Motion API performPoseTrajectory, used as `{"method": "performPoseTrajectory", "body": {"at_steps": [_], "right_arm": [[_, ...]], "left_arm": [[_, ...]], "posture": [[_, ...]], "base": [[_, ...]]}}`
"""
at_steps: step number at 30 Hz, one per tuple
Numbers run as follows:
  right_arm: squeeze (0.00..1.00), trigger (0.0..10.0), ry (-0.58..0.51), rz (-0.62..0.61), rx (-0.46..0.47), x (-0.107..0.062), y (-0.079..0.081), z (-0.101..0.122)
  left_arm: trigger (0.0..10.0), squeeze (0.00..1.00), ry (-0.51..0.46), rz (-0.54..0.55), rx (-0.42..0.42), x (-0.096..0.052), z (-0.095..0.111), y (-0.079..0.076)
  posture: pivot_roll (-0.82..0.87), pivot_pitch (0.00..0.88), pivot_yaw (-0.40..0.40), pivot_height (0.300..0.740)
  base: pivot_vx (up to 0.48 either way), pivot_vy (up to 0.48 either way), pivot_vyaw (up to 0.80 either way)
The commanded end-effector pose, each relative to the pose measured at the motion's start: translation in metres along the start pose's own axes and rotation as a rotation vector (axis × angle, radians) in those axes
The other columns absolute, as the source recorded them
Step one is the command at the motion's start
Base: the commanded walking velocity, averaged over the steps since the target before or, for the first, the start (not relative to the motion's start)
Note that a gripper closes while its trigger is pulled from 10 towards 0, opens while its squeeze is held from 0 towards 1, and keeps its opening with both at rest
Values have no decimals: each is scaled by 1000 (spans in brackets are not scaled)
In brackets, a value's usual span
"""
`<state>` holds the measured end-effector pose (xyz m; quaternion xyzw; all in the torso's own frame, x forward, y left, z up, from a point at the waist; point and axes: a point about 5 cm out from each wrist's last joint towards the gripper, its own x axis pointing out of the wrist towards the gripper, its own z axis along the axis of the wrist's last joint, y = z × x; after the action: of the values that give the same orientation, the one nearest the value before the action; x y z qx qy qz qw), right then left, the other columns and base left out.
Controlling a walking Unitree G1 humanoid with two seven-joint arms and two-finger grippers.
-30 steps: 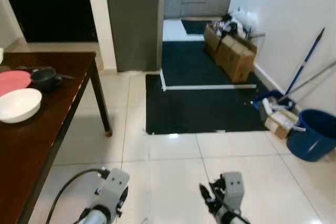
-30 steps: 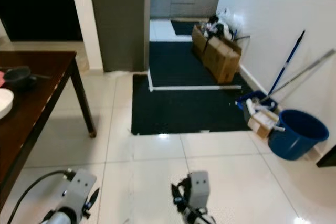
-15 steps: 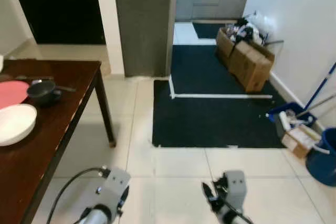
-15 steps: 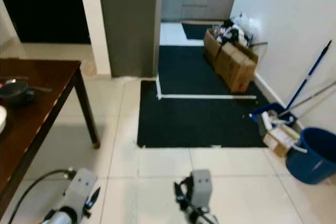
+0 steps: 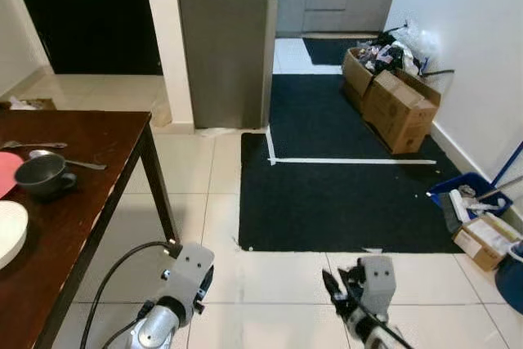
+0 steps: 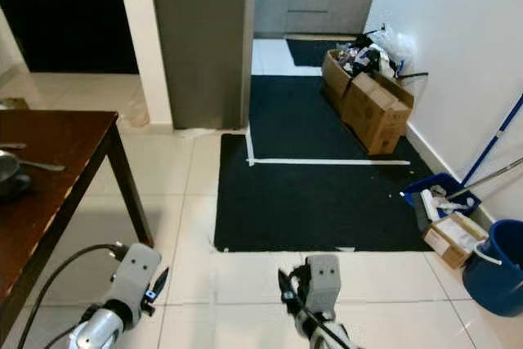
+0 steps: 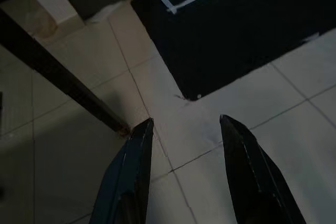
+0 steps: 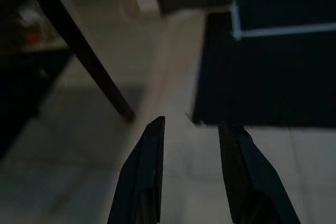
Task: Setting the table
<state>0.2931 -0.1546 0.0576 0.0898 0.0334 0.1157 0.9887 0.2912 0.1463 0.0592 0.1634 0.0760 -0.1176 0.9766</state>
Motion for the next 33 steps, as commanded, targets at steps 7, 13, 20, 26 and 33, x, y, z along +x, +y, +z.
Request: {"method": "performPoseTrajectory", "body": {"at_steps": [7, 13, 20, 26, 33], "right_arm": [[0, 10000, -249, 44, 2, 19, 12, 73], [0, 10000, -326, 90, -10, 20, 23, 98], [0, 10000, -386, 169, -27, 13, 39, 125], [0, 10000, -356, 192, -26, 11, 40, 123], [0, 10000, -314, 142, 93, 10, 32, 120]], "left_arm": [[10000, 0, -107, 4, 9, 2, 32, 6], [10000, 0, -138, 10, 12, -2, 41, 10], [10000, 0, -190, 173, 16, -17, 57, 44], [10000, 0, -186, 289, -29, -25, 61, 67], [10000, 0, -226, 338, -104, -29, 78, 76]], "posture": [[47, 68, 83, 740], [52, 68, 84, 740], [54, 68, 85, 740], [59, 65, 83, 740], [59, 59, 82, 740]], "base": [[444, 0, 0], [442, 0, 0], [428, 0, 0], [180, 0, 0], [0, 0, 457]]}}
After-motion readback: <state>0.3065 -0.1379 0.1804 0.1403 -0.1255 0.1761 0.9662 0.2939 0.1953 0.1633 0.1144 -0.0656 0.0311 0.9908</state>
